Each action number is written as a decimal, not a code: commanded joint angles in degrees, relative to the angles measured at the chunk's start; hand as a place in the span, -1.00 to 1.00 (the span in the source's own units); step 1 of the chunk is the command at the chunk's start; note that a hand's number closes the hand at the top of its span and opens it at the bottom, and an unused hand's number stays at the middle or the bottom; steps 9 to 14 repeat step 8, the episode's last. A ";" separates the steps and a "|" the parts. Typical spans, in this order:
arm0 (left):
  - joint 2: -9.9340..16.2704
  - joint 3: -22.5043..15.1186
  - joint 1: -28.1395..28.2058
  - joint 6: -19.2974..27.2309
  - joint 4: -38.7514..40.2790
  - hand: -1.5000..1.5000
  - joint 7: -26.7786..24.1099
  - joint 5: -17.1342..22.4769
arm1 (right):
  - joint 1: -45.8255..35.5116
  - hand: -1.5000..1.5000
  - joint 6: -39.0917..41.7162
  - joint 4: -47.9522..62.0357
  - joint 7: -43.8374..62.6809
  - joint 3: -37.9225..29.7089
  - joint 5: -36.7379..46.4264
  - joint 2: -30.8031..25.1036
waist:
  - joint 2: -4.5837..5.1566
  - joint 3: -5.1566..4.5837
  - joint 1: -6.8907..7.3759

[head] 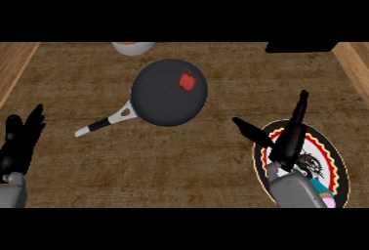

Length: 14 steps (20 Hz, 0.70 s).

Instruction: Pick the bell pepper from the plate and place it in the pan

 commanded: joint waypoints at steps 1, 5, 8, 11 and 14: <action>-1.49 -0.93 2.20 -0.01 -1.76 0.00 -1.04 -0.31 | 14.16 -1.00 1.43 -13.22 1.03 3.39 2.21 -4.32 | 0.27 0.02 0.50; -2.15 -1.22 0.00 -0.20 -1.62 0.00 1.10 -0.22 | 19.86 -1.00 6.47 -25.58 2.49 -0.88 -0.42 -11.62 | 0.49 0.06 0.99; -0.55 -0.07 -3.50 0.55 2.50 0.00 0.21 -1.71 | 27.32 -1.00 5.96 -32.63 4.88 0.30 3.44 -12.14 | 0.55 0.03 0.76; -0.55 -0.07 -3.50 0.55 2.50 0.00 0.21 -1.71 | 27.32 -1.00 5.96 -32.63 4.88 0.30 3.44 -12.14 | 0.55 0.03 0.76; -0.55 -0.07 -3.50 0.55 2.50 0.00 0.21 -1.71 | 27.32 -1.00 5.96 -32.63 4.88 0.30 3.44 -12.14 | 0.55 0.03 0.76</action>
